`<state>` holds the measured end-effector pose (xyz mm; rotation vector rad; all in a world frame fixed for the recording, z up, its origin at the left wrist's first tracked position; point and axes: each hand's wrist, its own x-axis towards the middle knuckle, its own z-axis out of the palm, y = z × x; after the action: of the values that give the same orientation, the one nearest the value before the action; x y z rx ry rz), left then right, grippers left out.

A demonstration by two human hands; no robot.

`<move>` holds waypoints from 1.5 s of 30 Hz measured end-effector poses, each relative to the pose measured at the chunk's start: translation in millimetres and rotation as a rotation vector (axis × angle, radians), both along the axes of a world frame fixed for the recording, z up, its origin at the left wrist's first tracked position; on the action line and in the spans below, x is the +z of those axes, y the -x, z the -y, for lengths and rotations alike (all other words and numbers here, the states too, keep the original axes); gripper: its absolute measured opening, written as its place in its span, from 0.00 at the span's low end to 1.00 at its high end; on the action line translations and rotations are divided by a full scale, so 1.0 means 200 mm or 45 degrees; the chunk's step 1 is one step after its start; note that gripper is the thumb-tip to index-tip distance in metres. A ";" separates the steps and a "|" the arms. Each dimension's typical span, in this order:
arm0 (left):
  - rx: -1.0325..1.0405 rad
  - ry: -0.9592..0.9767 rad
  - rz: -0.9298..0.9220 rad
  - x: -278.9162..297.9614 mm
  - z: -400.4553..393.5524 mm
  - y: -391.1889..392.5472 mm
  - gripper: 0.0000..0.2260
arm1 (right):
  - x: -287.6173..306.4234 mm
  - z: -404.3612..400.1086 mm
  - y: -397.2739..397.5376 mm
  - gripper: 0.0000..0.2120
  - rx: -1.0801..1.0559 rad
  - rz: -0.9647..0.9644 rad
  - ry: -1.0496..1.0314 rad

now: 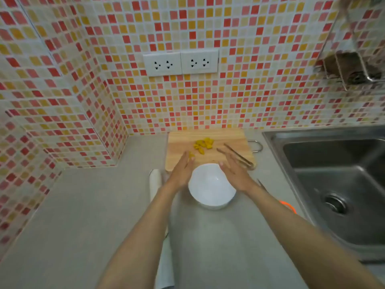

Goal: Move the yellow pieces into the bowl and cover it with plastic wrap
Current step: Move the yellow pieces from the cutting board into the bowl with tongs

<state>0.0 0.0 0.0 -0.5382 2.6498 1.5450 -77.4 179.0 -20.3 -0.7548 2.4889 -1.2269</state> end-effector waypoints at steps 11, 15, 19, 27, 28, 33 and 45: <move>0.603 -0.764 -0.036 -0.19 -0.16 -0.03 0.13 | -0.09 0.05 -0.13 0.19 -0.379 0.480 0.545; 0.717 -0.917 -0.142 -0.21 -0.15 -0.04 0.09 | -0.08 0.07 -0.06 0.17 -0.371 0.453 0.560; 0.741 -0.983 -0.177 -0.21 -0.11 -0.04 0.10 | -0.05 0.02 0.15 0.14 -0.609 -0.265 0.257; 0.697 -0.924 -0.147 -0.21 -0.05 0.01 0.10 | -0.15 -0.04 0.39 0.20 -0.435 -0.323 -0.491; 0.674 -0.893 -0.141 -0.21 -0.04 0.02 0.11 | -0.15 -0.04 0.40 0.18 -0.439 -0.331 -0.429; 0.671 -0.869 -0.101 -0.23 -0.02 0.04 0.12 | -0.13 0.04 0.42 0.17 -0.296 -0.251 -0.185; 0.664 -0.848 -0.096 -0.25 -0.02 0.06 0.09 | -0.12 0.21 0.48 0.12 -0.343 -0.275 -0.259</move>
<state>-11.7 4.3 -50.4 -1.1667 1.9051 2.4537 -173.6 137.9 -43.3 -0.5388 2.9151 -0.9930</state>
